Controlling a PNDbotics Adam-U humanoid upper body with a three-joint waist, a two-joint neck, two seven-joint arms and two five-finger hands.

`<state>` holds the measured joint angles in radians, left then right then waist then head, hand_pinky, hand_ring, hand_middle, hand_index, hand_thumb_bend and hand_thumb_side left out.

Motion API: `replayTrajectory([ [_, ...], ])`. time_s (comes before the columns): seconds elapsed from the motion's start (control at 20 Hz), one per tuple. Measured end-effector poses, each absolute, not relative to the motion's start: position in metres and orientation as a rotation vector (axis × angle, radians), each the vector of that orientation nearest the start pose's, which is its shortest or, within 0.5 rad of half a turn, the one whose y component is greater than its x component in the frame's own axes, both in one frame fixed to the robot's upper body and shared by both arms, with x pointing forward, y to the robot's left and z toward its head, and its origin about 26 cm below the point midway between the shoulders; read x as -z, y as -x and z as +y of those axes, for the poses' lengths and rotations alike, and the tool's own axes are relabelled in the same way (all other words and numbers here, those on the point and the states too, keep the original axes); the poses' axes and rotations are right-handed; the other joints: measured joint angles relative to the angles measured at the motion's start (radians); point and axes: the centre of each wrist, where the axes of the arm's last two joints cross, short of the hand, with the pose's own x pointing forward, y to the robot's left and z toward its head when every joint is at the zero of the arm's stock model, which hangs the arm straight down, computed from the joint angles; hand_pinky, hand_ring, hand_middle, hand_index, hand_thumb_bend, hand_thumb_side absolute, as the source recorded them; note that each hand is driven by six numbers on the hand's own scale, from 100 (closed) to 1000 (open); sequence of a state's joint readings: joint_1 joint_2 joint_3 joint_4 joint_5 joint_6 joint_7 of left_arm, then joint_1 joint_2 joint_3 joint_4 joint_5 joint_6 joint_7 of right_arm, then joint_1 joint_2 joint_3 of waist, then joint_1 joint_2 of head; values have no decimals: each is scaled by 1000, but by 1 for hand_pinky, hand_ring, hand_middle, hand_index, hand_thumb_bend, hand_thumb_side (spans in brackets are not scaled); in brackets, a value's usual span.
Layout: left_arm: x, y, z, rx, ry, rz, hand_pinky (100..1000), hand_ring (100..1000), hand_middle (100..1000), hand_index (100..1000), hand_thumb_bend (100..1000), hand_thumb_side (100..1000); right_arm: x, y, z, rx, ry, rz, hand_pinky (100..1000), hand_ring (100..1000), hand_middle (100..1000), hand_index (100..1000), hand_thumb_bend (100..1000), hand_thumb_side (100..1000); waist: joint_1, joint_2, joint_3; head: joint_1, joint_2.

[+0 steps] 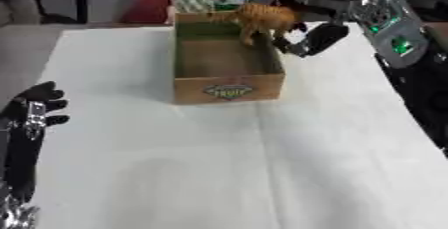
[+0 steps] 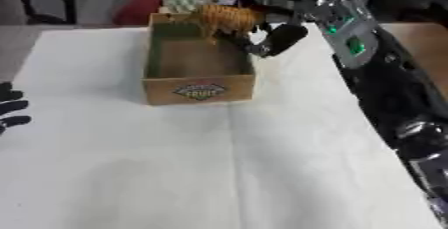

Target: Pick up objects on the table and place them in the box.

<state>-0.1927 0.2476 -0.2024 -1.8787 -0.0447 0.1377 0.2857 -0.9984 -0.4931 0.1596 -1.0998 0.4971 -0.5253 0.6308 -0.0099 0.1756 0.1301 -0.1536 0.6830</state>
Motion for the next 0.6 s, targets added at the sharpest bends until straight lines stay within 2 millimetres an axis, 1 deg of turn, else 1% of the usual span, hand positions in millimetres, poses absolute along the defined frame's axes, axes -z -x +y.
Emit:
replayTrajectory([
  [0.2,-121,-297,212,181,-210,-1934,679,734,681,805,100,822,-256,-479,-259,-1767,497,-1789,425,278,191,356,100,238,1,0,18,-5,-3],
  [0.4,-122,-298,210,193,-198,-1938,679,734,681,804,100,819,-244,-489,-256,-1734,505,-1752,425,278,191,358,100,237,1,0,48,-17,-8],
  [0.6,-125,-298,207,207,-184,-1944,680,734,681,804,100,815,-230,-496,-258,-1681,529,-1706,427,281,194,362,100,237,1,0,83,-34,-15],
])
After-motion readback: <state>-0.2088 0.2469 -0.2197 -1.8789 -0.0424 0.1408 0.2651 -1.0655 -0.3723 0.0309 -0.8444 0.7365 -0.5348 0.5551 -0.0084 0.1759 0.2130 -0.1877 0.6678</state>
